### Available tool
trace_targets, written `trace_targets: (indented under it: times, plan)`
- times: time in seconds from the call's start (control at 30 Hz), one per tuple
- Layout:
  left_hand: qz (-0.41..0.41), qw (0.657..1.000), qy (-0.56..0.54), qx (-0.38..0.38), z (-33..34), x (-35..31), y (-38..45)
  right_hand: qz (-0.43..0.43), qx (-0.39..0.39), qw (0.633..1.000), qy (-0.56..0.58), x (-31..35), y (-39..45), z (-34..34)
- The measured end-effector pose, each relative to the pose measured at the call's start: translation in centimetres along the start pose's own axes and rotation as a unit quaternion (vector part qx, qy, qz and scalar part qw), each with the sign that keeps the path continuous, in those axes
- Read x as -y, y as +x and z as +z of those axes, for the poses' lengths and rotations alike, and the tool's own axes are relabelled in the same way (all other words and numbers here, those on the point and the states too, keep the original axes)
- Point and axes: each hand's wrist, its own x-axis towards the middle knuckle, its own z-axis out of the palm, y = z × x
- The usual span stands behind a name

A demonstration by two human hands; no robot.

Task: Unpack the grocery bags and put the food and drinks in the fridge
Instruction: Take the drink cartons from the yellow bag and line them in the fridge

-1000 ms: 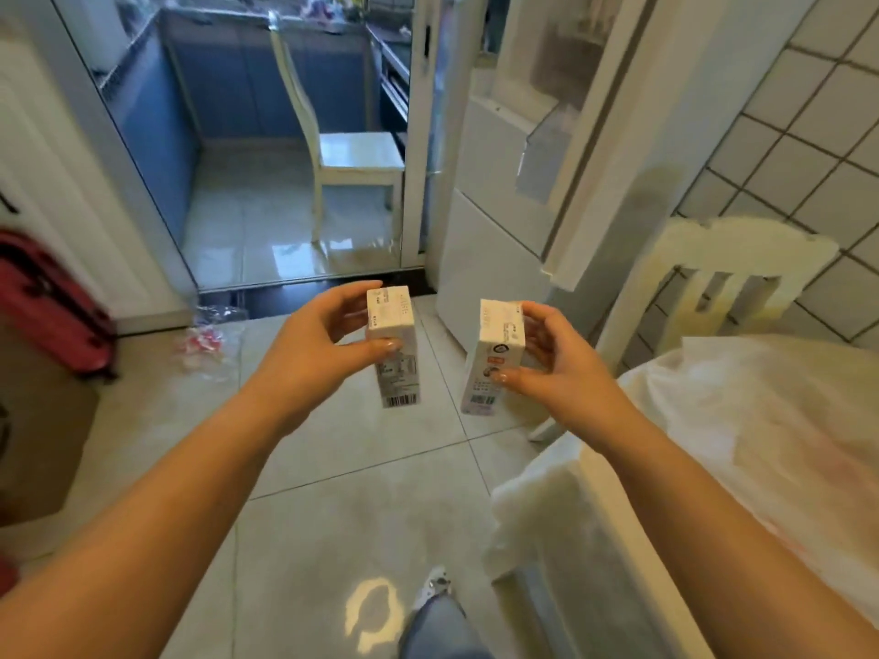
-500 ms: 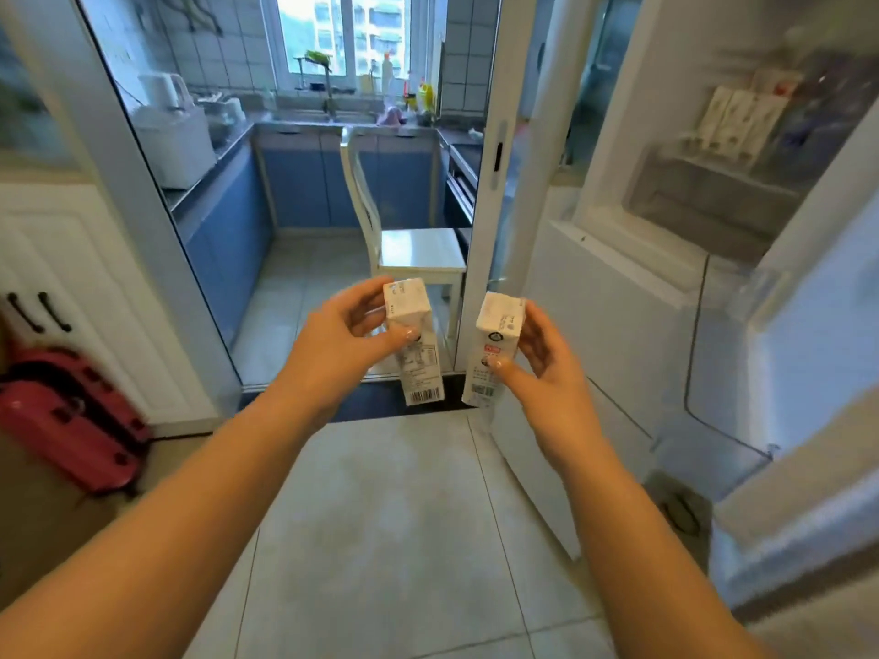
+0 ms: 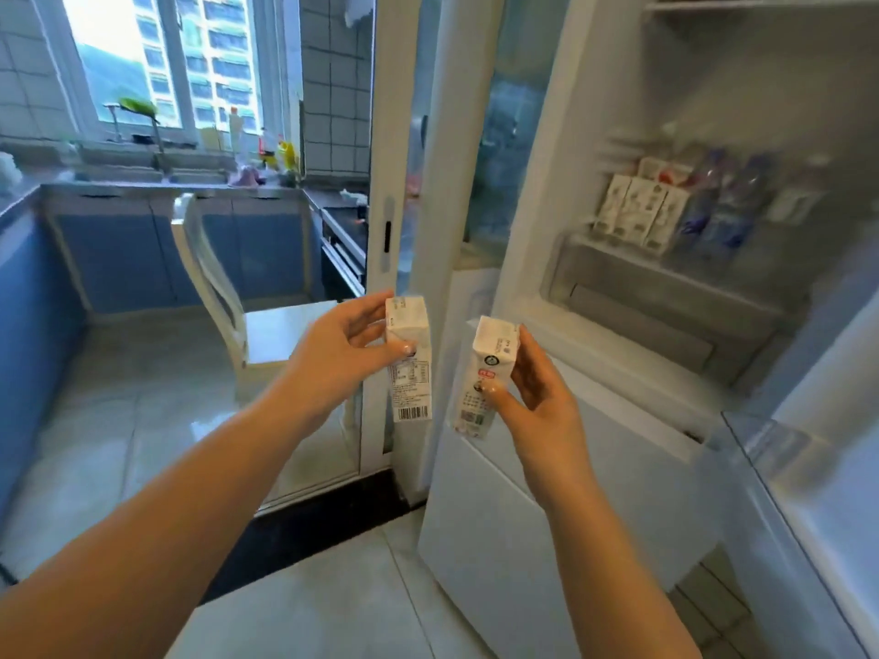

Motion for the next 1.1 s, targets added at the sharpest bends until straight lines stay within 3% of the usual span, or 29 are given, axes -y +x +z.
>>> trace_targets:
  times: [0.23, 0.6, 0.9, 1.1]
  plan:
    - [0.010, 0.987, -0.039, 0.155, 3.4, 0.8, 14.9, 0.009, -0.135, 0.990, -0.040, 0.3, 9.5, -2.2]
    - [0.081, 0.940, -0.087, 0.321, 18.4, -0.3, 30.1, -0.040, -0.267, 0.961, -0.053, -1.5, 21.1, -12.6]
    - [0.134, 0.914, -0.112, 0.366, 33.0, -3.2, 40.2, -0.112, -0.368, 0.919, -0.085, -1.7, 31.8, -23.4]
    - [0.128, 0.908, -0.100, 0.387, 38.8, -2.8, 44.3, -0.084, -0.383, 0.912, -0.123, -2.7, 35.9, -28.4]
